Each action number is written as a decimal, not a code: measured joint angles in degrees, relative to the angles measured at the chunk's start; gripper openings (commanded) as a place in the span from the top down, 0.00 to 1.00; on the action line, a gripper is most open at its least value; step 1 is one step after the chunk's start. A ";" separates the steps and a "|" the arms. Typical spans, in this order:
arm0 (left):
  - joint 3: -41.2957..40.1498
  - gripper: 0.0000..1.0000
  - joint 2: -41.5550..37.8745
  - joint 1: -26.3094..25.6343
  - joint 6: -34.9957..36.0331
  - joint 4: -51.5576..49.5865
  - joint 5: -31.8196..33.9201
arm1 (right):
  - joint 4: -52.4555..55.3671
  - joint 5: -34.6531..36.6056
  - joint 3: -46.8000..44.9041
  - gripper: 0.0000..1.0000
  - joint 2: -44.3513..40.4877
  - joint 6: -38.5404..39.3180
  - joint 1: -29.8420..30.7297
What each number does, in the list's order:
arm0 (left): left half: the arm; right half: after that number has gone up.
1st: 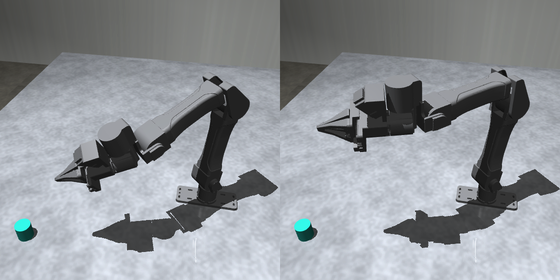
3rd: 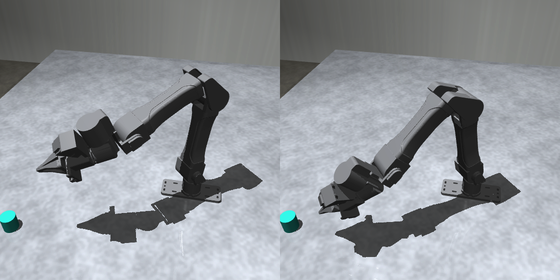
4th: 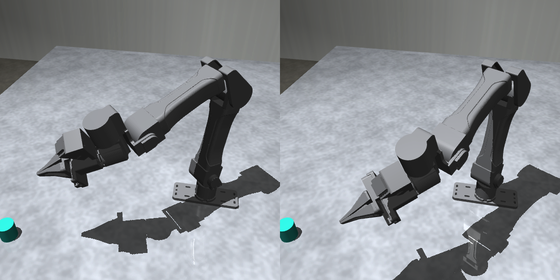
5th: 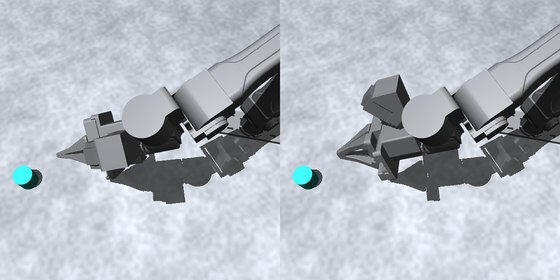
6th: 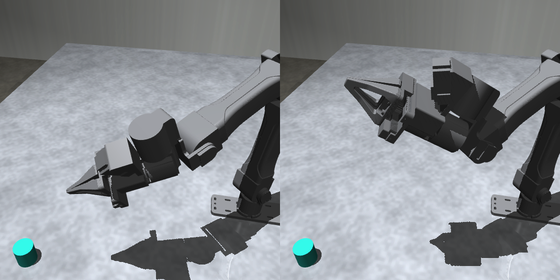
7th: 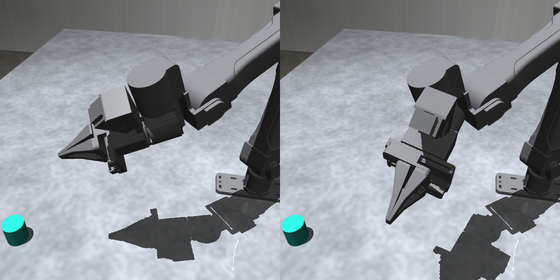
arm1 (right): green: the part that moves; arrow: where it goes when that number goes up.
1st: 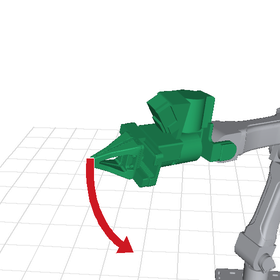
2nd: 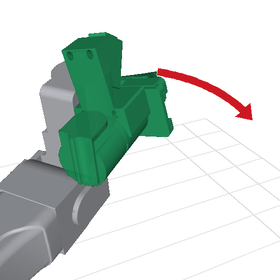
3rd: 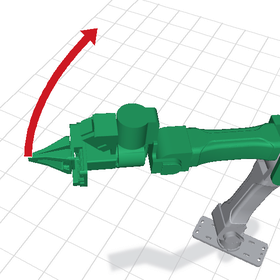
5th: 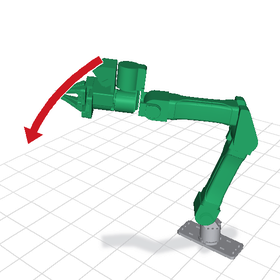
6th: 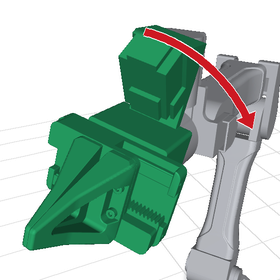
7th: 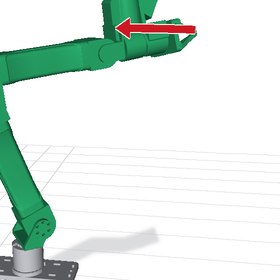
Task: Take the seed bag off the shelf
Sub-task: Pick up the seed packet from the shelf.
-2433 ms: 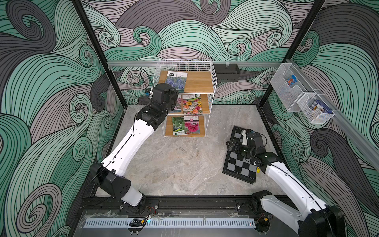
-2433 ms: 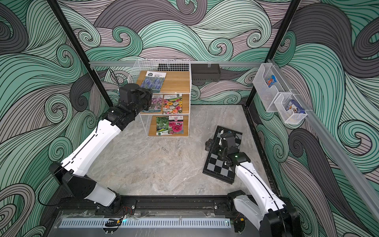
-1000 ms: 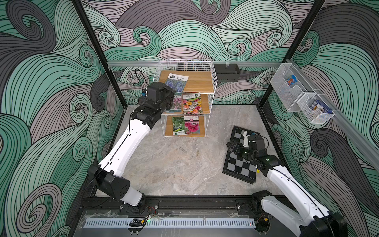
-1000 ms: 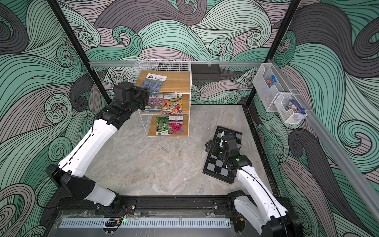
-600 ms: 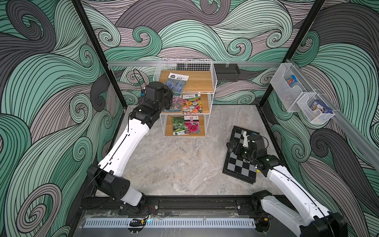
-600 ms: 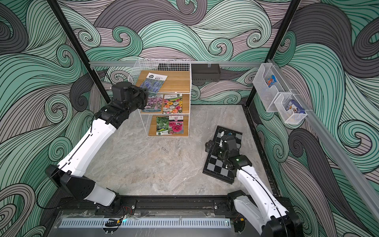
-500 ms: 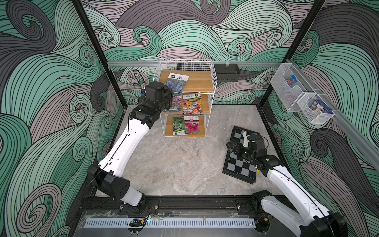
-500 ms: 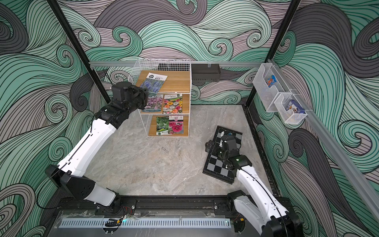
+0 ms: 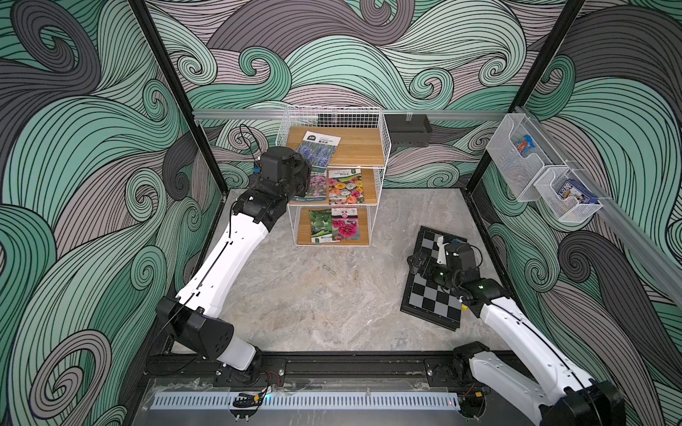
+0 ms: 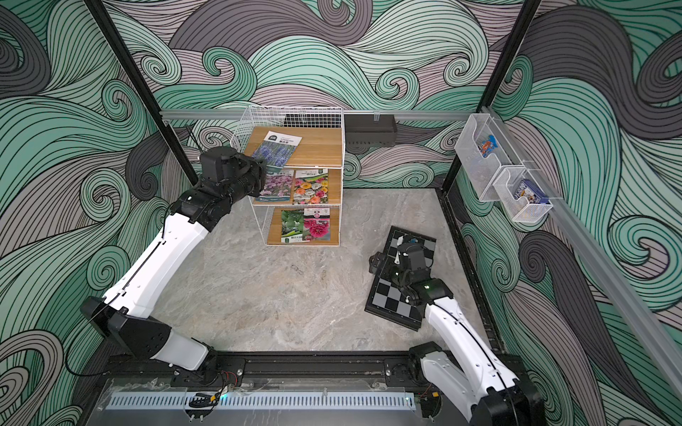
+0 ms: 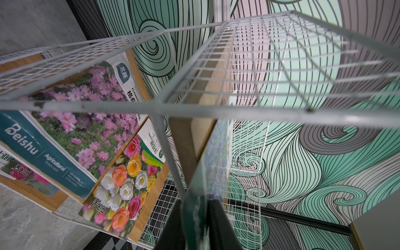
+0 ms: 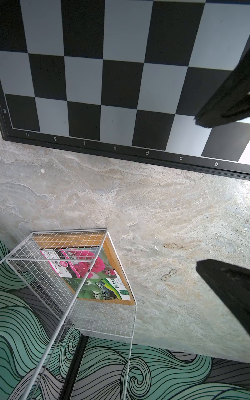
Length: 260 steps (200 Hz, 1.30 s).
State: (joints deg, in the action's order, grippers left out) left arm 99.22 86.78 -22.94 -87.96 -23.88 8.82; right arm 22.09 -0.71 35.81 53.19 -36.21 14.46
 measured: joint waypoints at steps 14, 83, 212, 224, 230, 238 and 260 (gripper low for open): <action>0.00 0.79 -0.02 0.00 0.00 -0.02 -0.07 | 0.00 0.00 0.00 0.01 0.00 0.00 0.04; 0.00 0.80 -0.13 0.00 -0.22 -0.20 -0.26 | 0.00 0.02 0.00 0.01 0.07 0.00 0.11; -0.02 0.75 -6.47 0.00 -0.22 0.15 -0.48 | 0.00 0.09 0.00 0.01 0.07 -0.02 0.42; -0.02 0.75 -6.64 0.00 -0.26 0.81 -0.48 | 0.00 0.11 0.00 0.01 0.07 -0.02 0.50; -0.02 0.75 -6.62 0.00 -0.28 1.05 -0.50 | 0.00 0.11 0.00 0.01 0.07 -0.02 0.59; -0.02 0.75 -6.43 0.00 -0.31 1.27 -0.52 | 0.00 0.11 0.00 0.01 0.04 -0.02 0.66; -0.02 0.75 -5.86 0.00 -0.31 1.68 -0.59 | 0.00 0.11 -0.04 0.01 0.02 -0.02 0.70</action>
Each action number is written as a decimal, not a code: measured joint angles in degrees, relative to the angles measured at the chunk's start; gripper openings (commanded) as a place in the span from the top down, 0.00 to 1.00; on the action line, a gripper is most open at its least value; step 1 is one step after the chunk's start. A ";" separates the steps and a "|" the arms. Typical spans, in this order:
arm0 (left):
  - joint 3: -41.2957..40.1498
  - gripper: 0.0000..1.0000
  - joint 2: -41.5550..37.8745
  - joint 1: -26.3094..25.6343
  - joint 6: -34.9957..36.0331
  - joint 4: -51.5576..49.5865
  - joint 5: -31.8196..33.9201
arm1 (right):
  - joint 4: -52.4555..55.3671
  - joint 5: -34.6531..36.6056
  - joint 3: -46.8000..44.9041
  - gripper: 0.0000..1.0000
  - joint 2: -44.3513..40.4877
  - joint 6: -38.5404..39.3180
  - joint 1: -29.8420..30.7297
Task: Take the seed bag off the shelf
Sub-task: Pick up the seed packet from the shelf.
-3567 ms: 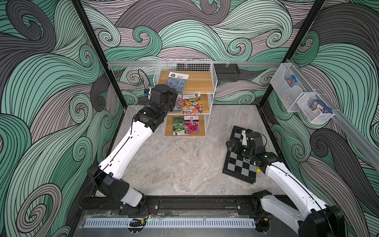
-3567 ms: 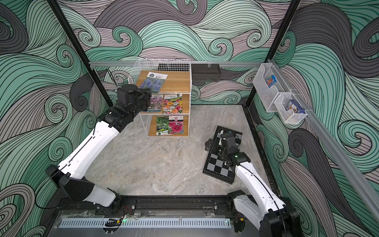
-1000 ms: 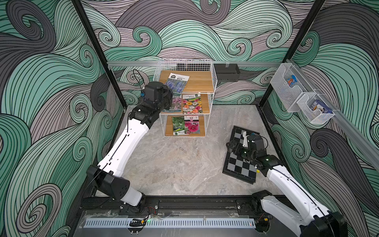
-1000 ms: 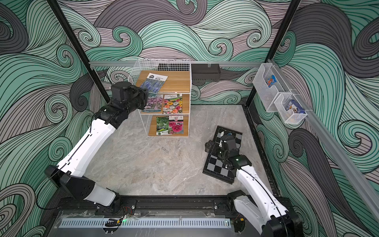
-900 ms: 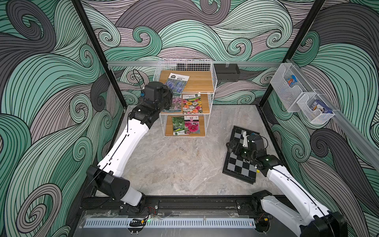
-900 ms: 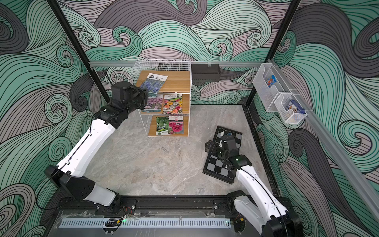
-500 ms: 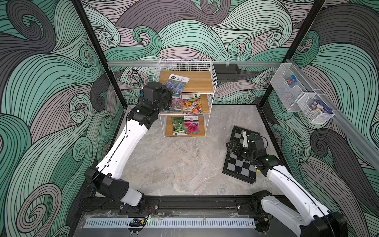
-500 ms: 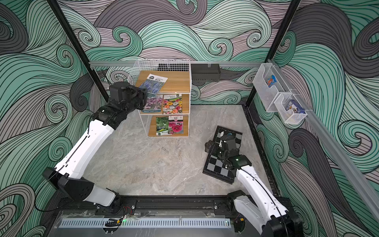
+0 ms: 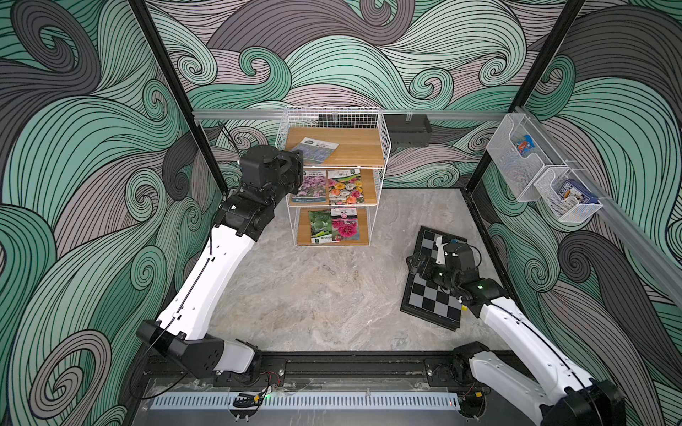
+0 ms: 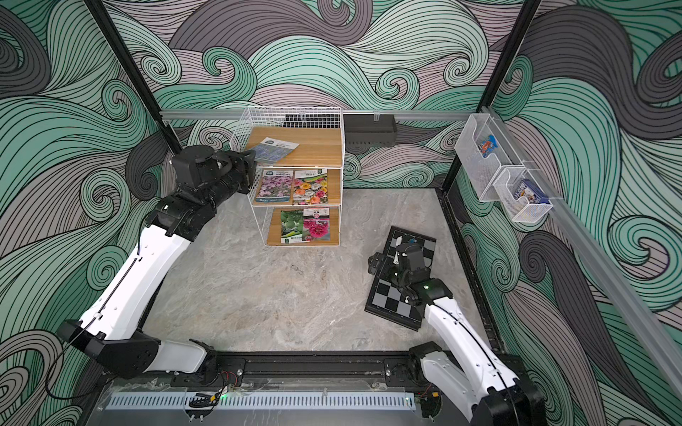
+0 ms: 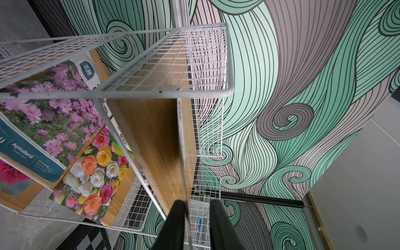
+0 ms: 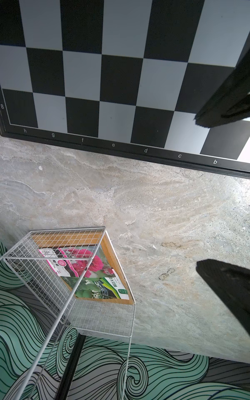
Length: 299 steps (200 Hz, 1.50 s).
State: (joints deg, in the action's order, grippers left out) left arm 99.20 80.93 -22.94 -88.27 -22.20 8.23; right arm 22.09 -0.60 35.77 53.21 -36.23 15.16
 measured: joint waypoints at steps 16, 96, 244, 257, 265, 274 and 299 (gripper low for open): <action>-0.46 0.75 0.17 0.00 -0.04 0.37 -0.11 | -0.04 0.02 -0.50 0.01 -0.20 -0.02 0.02; -1.84 1.00 1.90 0.37 -0.22 1.20 -1.27 | 0.02 0.02 -0.94 0.01 -0.74 -0.17 0.04; 2.19 1.00 0.72 2.32 3.41 1.68 -10.51 | 0.15 0.07 -0.09 0.01 -1.27 0.00 0.04; 4.17 1.00 0.72 2.69 3.63 1.90 -11.96 | 0.11 0.07 0.46 0.01 -1.27 0.04 0.04; 5.22 1.00 0.72 2.89 3.63 2.38 -12.87 | 0.11 0.07 0.79 0.01 -1.27 0.04 0.04; 6.08 1.00 0.70 3.04 3.61 3.04 -14.03 | 0.09 0.07 1.18 0.01 -1.27 0.07 0.04; 6.80 1.00 0.48 3.10 3.58 3.78 -17.27 | 0.13 0.11 2.08 0.01 -1.29 0.44 0.11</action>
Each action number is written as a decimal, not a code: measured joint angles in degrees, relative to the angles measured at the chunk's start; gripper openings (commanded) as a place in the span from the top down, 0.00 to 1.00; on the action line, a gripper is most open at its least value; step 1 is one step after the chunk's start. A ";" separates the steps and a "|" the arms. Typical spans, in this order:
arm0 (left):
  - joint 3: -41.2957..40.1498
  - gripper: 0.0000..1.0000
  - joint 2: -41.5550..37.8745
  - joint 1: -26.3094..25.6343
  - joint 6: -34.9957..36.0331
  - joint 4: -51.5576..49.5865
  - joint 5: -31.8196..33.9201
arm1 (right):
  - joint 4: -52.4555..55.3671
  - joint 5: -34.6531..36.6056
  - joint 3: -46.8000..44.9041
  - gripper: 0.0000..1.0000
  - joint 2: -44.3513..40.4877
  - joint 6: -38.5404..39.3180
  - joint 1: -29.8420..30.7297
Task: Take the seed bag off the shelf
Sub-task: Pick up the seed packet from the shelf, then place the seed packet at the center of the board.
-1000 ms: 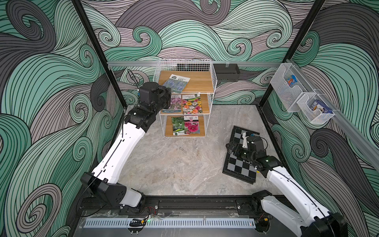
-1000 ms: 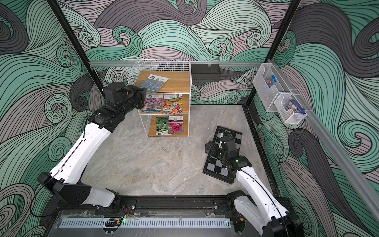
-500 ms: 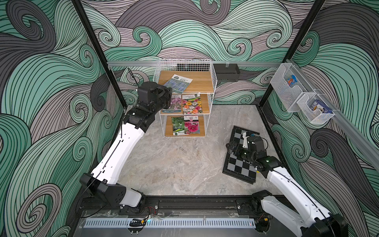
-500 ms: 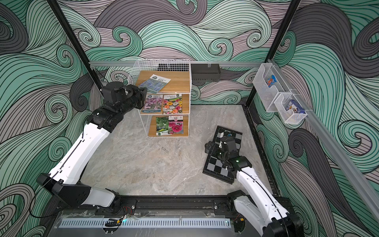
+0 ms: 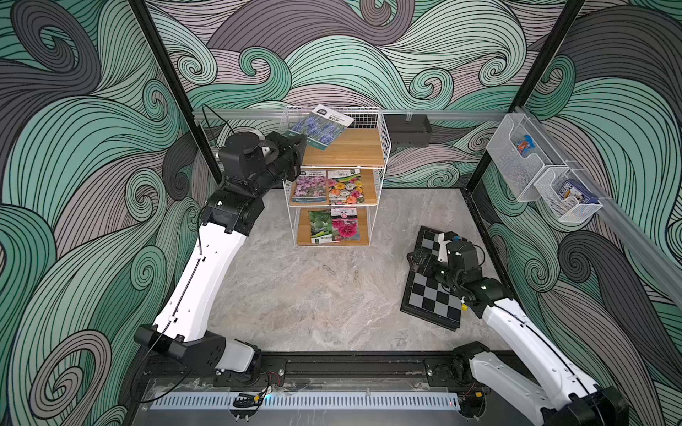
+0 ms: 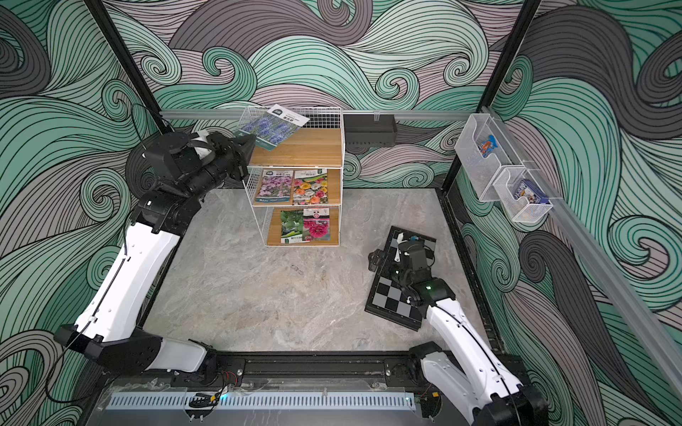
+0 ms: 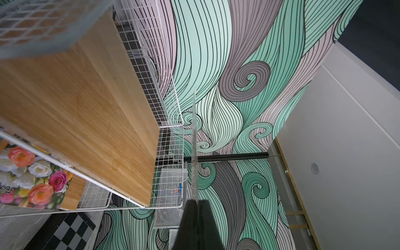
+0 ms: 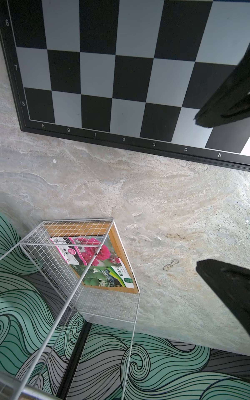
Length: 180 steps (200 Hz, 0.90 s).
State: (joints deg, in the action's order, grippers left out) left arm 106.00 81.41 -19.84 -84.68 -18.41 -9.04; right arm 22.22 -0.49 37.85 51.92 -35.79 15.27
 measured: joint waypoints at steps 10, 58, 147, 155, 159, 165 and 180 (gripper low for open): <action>-0.02 1.00 -0.15 0.00 0.00 -0.39 -1.38 | 0.02 0.11 0.15 0.01 -0.09 0.35 0.13; -7.34 1.00 -6.88 0.00 0.02 -2.56 -7.13 | 0.50 0.57 1.73 0.01 -0.20 2.71 0.20; -32.11 1.00 -19.91 -1.05 -1.51 -3.28 -21.77 | 3.63 -3.37 6.29 0.01 5.20 4.11 -7.72; -34.51 1.00 -20.20 -1.79 -1.40 -3.50 -22.73 | 3.82 -3.72 6.67 0.01 5.66 4.11 -8.59; -35.89 1.00 -20.41 -2.21 -1.27 -3.48 -23.17 | 3.93 -3.89 6.93 0.01 5.92 4.11 -9.03; -37.92 1.00 -20.79 -2.73 -1.14 -3.39 -23.61 | 4.07 -4.09 7.30 0.01 6.19 4.11 -9.44; -43.50 1.00 -22.03 -3.82 -1.03 -2.93 -24.57 | 4.11 -4.28 8.28 0.01 6.88 4.11 -9.97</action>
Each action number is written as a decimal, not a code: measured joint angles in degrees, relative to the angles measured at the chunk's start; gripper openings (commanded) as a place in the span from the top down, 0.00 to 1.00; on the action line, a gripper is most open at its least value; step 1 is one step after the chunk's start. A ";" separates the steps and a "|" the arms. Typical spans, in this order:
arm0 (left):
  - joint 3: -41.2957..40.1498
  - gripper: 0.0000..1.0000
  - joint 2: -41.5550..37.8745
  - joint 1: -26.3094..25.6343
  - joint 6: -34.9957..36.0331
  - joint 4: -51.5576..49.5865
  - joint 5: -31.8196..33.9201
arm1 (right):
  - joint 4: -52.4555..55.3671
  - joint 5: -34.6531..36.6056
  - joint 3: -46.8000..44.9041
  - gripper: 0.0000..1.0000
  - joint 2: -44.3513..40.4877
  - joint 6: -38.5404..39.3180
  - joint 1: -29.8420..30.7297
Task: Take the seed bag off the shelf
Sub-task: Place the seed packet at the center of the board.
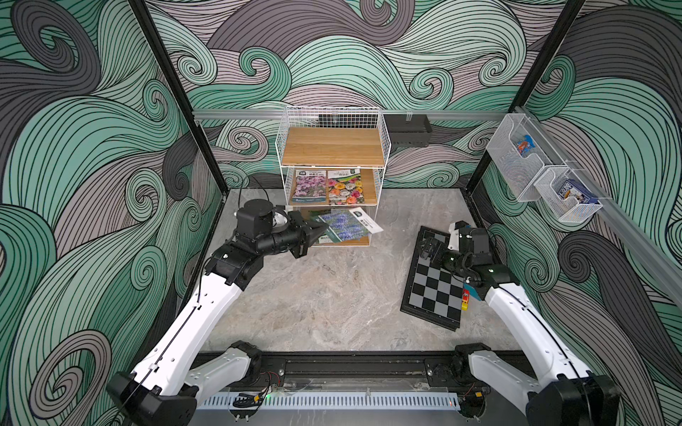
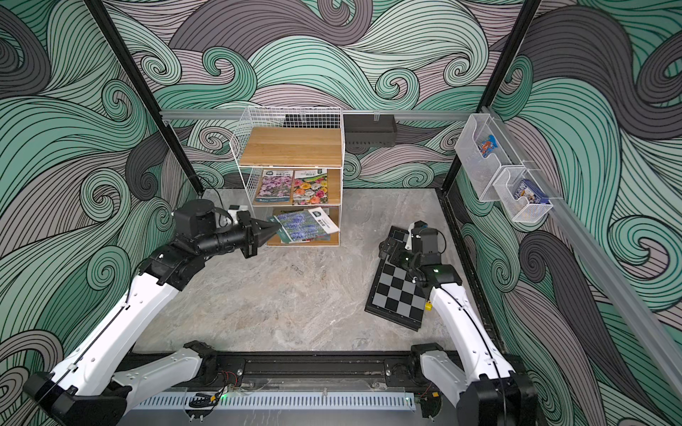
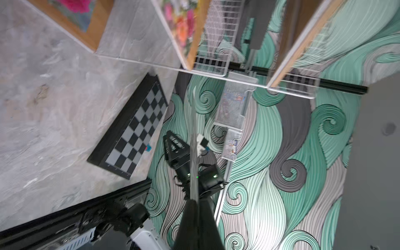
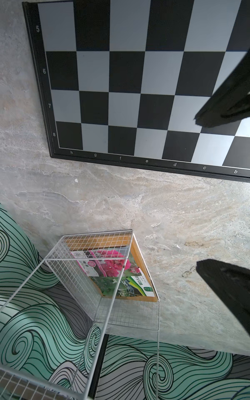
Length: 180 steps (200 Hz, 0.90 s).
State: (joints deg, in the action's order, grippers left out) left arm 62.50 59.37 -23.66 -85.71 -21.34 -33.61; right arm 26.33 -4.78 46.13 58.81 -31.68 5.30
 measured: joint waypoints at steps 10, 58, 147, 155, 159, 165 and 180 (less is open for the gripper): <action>-3.19 1.00 -0.63 -0.68 -0.07 0.52 -0.42 | -0.09 -0.13 0.46 0.01 0.42 0.00 -0.13; -11.72 1.00 0.96 -4.48 0.55 5.20 -2.58 | 0.00 -0.22 0.70 0.01 2.71 0.02 -0.15; -10.64 1.00 24.81 -9.68 4.81 13.70 -2.19 | -0.02 -0.11 0.04 0.01 3.74 -0.26 -0.13; -10.64 1.00 26.51 -9.88 4.55 14.71 -1.88 | 0.07 -0.07 0.02 0.01 3.76 -0.26 -0.13; -10.64 1.00 27.21 -9.94 4.42 15.08 -1.66 | 0.04 -0.04 0.02 0.01 3.76 -0.26 -0.13; -10.62 1.00 28.20 -10.16 4.24 15.52 -1.29 | 0.00 0.02 0.02 0.01 3.76 -0.26 -0.13; -10.14 1.00 29.97 -10.64 4.13 15.41 0.22 | 0.00 0.11 0.02 0.01 3.78 -0.26 -0.13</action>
State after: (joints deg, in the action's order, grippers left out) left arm 52.36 89.34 -34.30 -81.58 -5.93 -33.39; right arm 26.33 -4.67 46.15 62.59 -31.94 5.17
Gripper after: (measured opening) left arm 0.061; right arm 0.993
